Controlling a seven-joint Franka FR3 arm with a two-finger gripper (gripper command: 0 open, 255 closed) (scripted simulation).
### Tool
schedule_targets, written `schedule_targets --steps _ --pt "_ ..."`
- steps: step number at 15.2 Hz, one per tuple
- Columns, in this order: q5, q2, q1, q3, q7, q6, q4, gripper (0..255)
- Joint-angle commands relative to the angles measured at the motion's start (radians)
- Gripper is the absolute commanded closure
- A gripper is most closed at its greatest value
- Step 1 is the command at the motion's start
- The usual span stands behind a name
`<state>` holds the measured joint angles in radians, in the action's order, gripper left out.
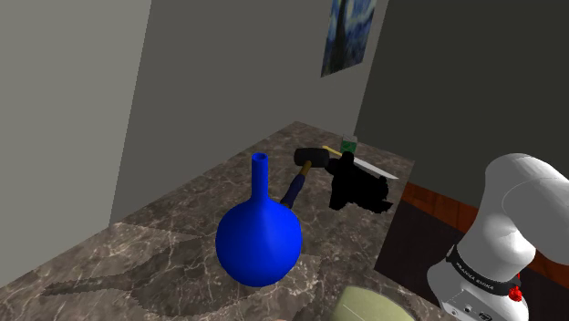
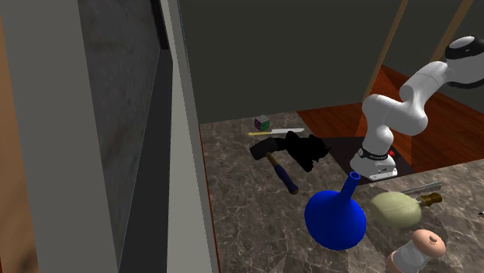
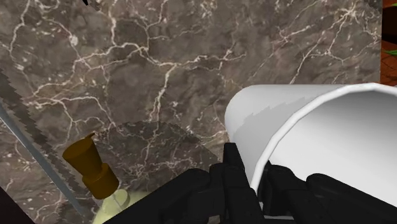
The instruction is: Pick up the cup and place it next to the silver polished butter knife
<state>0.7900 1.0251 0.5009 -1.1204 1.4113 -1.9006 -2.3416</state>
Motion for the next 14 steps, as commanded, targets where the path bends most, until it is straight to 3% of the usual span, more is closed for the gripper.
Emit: schedule_targets --steps 1,14 --pt "0.017 0.003 0.003 -0.021 -0.001 -0.022 -0.019 255" --pt "0.127 -0.006 -0.012 -0.169 -0.019 -0.164 -0.110 255"
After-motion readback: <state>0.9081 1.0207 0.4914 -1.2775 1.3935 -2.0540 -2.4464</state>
